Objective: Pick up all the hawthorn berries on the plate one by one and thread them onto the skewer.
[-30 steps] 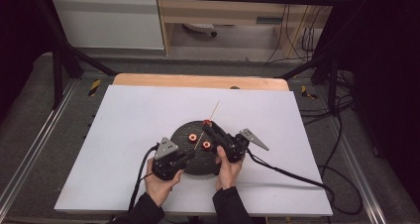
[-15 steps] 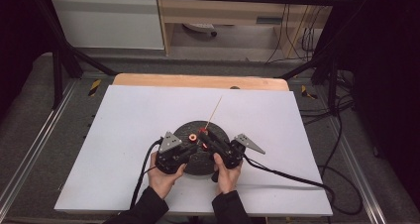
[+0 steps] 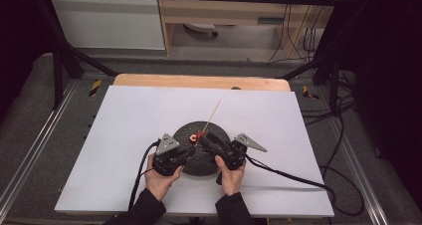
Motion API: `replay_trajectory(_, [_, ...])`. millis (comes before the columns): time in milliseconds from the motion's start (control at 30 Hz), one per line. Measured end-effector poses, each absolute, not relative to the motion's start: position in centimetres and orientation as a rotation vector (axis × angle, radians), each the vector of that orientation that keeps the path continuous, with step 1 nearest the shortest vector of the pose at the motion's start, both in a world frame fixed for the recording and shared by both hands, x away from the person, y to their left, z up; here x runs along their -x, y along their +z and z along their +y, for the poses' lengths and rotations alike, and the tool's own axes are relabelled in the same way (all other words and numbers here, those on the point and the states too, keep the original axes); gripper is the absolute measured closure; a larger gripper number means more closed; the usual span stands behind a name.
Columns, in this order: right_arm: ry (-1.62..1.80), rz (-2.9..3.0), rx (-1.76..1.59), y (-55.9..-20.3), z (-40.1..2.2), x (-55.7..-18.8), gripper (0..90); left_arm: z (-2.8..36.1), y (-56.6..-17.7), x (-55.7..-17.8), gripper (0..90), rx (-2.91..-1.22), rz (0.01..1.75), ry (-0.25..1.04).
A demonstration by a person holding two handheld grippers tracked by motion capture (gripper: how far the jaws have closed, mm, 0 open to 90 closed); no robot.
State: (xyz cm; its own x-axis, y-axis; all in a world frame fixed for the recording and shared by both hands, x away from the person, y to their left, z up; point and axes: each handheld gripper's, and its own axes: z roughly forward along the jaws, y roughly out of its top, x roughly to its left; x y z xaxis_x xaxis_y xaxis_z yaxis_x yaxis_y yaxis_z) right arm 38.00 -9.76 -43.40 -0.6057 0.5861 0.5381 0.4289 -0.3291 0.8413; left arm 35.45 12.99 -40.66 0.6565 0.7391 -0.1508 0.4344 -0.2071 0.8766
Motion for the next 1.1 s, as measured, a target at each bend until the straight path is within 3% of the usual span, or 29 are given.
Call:
replay_trajectory(233, [1.953,1.849,-1.321,-42.6,-11.3,-38.5,20.3,15.3,-41.1,-35.1,88.1,-1.891,0.928,0.382])
replay_trajectory(400, [1.847,1.964,-1.315,-42.6,-12.2,-38.7,10.0,17.0,-41.6,-34.6,88.1,-1.914,0.933,0.372])
replay_trajectory(600, [1.702,2.107,-1.283,-43.1,-12.6,-38.9,7.1,19.1,-42.5,-33.7,88.1,-1.961,0.920,0.361])
replay_trajectory(1100, [1.339,2.407,-1.196,-40.9,-11.9,-41.4,11.2,22.5,-43.5,-32.6,88.1,-2.016,0.915,0.338])
